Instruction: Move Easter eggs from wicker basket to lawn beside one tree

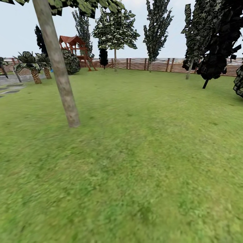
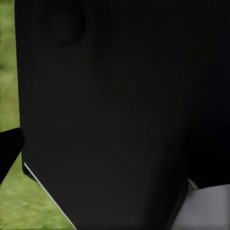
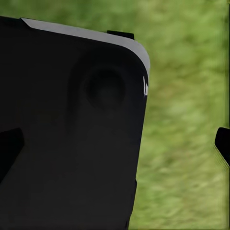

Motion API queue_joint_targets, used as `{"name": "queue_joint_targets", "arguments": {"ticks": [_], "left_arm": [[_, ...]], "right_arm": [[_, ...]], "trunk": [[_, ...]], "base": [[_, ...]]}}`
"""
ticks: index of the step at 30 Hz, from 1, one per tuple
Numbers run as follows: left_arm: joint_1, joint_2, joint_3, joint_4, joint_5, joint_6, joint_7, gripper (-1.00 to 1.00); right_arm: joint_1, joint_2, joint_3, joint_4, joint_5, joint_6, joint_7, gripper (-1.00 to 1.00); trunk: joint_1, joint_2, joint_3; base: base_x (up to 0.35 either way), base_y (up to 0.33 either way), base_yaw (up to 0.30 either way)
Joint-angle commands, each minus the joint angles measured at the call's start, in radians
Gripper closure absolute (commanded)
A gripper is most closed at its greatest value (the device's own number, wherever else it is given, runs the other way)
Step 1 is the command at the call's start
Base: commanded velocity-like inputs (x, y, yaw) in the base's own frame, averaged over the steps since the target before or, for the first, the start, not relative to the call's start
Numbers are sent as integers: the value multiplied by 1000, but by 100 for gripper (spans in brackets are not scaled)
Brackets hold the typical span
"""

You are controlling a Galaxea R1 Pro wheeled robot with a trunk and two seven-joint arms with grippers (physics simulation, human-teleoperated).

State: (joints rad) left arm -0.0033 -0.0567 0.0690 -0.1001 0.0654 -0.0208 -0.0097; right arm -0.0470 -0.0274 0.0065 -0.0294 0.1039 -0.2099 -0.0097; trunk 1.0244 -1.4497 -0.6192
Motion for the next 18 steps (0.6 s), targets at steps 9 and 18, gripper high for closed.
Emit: {"name": "queue_joint_targets", "arguments": {"ticks": [9,18], "left_arm": [[-1,0,6,0,6,-2,-1,-100],[0,-1,6,0,6,-2,-1,-100]], "right_arm": [[-1,-2,0,-6,9,60,0,-100],[-8,-2,0,-10,10,188,0,-100]], "trunk": [[1,0,-1],[1,0,-1]], "base": [[339,0,0],[339,0,0]]}}
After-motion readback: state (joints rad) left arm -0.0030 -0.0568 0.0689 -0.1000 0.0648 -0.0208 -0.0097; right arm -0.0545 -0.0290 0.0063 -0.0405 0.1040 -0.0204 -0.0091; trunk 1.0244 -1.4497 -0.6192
